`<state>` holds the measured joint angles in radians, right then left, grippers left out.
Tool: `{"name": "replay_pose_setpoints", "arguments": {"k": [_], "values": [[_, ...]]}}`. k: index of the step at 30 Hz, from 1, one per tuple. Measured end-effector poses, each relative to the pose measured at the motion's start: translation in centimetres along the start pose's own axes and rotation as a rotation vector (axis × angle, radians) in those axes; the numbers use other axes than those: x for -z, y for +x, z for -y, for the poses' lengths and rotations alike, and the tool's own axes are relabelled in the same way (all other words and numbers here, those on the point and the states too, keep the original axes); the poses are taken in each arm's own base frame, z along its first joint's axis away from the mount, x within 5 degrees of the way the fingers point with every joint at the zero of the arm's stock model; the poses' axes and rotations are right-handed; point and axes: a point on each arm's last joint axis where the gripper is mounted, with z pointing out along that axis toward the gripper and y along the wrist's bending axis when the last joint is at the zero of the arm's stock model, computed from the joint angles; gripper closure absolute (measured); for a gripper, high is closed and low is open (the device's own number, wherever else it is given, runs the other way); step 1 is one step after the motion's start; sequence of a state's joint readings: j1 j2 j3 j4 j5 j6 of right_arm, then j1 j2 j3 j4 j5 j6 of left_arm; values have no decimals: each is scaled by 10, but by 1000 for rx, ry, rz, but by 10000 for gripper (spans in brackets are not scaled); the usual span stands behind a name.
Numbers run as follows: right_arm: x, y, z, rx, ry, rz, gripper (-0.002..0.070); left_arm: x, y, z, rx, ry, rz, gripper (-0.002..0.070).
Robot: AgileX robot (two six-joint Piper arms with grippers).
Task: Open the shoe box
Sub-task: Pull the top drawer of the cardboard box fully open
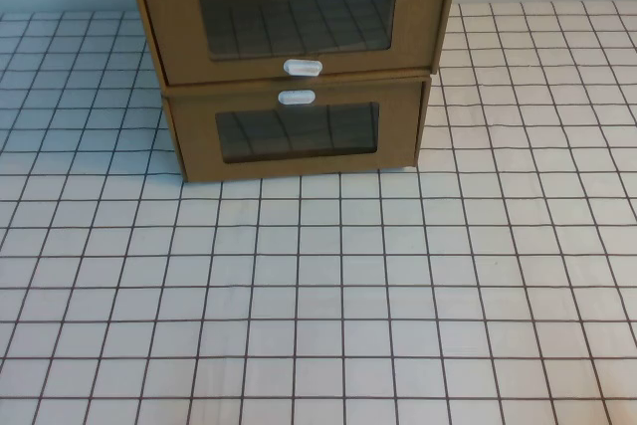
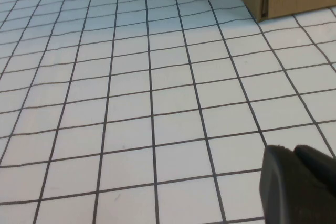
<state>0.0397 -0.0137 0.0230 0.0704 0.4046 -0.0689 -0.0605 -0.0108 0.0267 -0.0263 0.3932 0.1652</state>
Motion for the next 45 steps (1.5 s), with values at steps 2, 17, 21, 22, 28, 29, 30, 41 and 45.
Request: {"name": "replay_pose_setpoints", "arguments": {"k": [2, 17, 21, 22, 28, 29, 30, 41, 45], "values": [[0, 0, 0, 0, 0, 0, 689, 0, 0, 0, 0, 0, 0, 677], [0, 0, 0, 0, 0, 0, 689, 0, -1, 0, 0, -2, 12, 677], [0, 0, 0, 0, 0, 0, 689, 0, -1, 0, 0, -2, 12, 677], [0, 0, 0, 0, 0, 0, 690, 0, -1, 0, 0, -2, 12, 677], [0, 0, 0, 0, 0, 0, 689, 0, -1, 0, 2, -2, 14, 677], [0, 0, 0, 0, 0, 0, 689, 0, -1, 0, 4, -2, 14, 677], [0, 0, 0, 0, 0, 0, 689, 0, -1, 0, 8, -3, 16, 677], [0, 0, 0, 0, 0, 0, 689, 1, -12, 2, 376, 51, 125, 677], [0, 0, 0, 0, 0, 0, 689, 3, -21, 1, 557, 77, 228, 677]]}}
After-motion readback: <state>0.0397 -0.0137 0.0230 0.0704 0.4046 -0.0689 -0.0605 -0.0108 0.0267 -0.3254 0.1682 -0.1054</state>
